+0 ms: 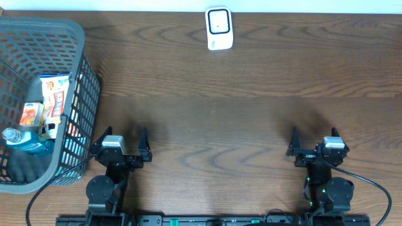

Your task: Scan the item barcode

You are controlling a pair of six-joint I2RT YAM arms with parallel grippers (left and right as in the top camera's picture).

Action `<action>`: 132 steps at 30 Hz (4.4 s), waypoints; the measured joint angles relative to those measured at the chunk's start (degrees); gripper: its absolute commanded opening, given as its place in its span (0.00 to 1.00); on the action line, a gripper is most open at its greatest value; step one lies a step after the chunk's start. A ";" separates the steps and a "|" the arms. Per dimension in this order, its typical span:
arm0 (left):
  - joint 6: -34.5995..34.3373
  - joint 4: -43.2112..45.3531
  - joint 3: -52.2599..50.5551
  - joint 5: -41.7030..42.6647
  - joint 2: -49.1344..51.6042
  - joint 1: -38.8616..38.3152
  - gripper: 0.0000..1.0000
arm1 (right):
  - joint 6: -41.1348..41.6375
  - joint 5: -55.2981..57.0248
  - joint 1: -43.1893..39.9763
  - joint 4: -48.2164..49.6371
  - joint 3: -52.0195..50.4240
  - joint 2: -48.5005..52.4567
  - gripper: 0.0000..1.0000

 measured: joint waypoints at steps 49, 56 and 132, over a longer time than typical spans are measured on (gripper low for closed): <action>-7.10 -1.73 16.26 13.62 5.84 0.00 0.98 | 0.00 0.00 0.00 -0.02 0.00 0.02 0.99; -13.99 -7.85 30.49 16.63 19.78 0.00 0.98 | 0.02 0.00 0.00 -0.02 0.00 0.04 0.99; -43.43 -61.92 83.65 -20.35 94.55 42.03 0.98 | 0.00 0.00 0.00 -0.02 0.00 0.04 0.99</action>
